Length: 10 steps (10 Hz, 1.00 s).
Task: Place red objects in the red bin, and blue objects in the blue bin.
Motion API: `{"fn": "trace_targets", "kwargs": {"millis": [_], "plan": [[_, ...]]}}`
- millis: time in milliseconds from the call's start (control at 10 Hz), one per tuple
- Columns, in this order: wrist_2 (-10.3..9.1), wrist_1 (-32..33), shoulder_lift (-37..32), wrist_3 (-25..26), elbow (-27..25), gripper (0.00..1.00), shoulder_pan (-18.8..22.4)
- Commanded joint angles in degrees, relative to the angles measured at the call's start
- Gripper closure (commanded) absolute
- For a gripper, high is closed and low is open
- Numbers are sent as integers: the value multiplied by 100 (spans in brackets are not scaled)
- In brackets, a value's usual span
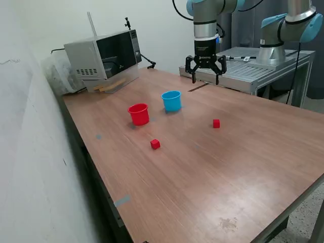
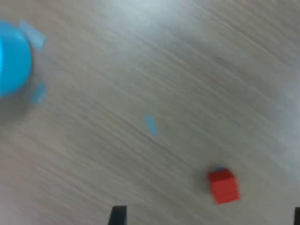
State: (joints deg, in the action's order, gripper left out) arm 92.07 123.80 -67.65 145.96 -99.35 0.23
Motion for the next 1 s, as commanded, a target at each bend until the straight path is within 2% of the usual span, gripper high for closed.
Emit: {"fn": "trace_targets", "kwargs": {"millis": [0,200,400,600,800,900], "plan": [[-242,13,-116,-2103,-172,0,432],[-251,126,-4,-2159,-155,0,583],[-260,564,530,-2071,-172,0,583],[-268,1118,770,-2071,-313,0,574],[-680,1129,1024,-2071,-252,0,531],[-708,1129,1191,-2080,-147,0,530]]}}
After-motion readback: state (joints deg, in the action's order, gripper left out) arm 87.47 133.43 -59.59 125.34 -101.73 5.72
